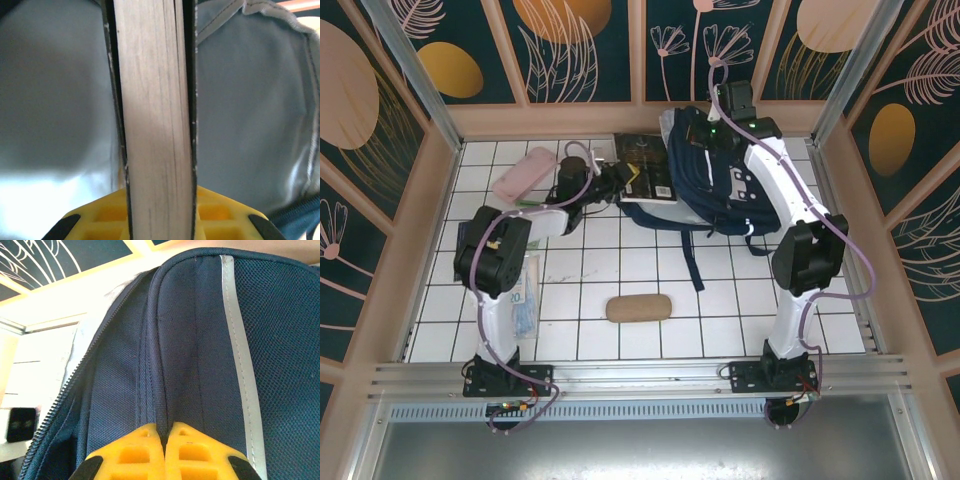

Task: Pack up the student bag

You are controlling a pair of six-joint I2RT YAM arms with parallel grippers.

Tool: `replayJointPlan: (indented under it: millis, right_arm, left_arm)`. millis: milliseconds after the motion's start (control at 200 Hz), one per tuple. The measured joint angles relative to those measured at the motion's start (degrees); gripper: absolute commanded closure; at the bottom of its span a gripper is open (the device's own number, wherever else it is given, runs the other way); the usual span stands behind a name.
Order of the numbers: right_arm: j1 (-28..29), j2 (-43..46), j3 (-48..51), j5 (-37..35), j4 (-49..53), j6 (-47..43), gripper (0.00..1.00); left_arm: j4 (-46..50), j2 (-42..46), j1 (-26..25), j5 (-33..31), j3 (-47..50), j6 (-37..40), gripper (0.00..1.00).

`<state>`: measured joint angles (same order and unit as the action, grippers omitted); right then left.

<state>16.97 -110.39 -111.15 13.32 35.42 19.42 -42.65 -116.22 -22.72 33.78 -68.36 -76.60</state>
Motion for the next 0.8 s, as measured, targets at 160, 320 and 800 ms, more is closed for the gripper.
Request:
replayJointPlan:
  millis: [160, 320, 800]
  right_arm:
    - [-0.2, 0.0, 0.0, 2.9, 0.0, 2.3, 1.0]
    - [-0.6, 0.1, 0.3, 5.8, -0.8, 4.8, 1.0]
    - [-3.1, 2.1, 2.4, 8.0, -3.3, 8.2, 1.0]
  left_arm:
    - [0.3, -5.9, -4.2, -2.5, -8.2, -1.4, 1.0]
    - [2.5, -13.1, -9.1, -5.4, -17.8, -3.1, 1.0]
    - [28.2, -33.6, -18.1, -14.6, -56.2, 2.4, 0.46]
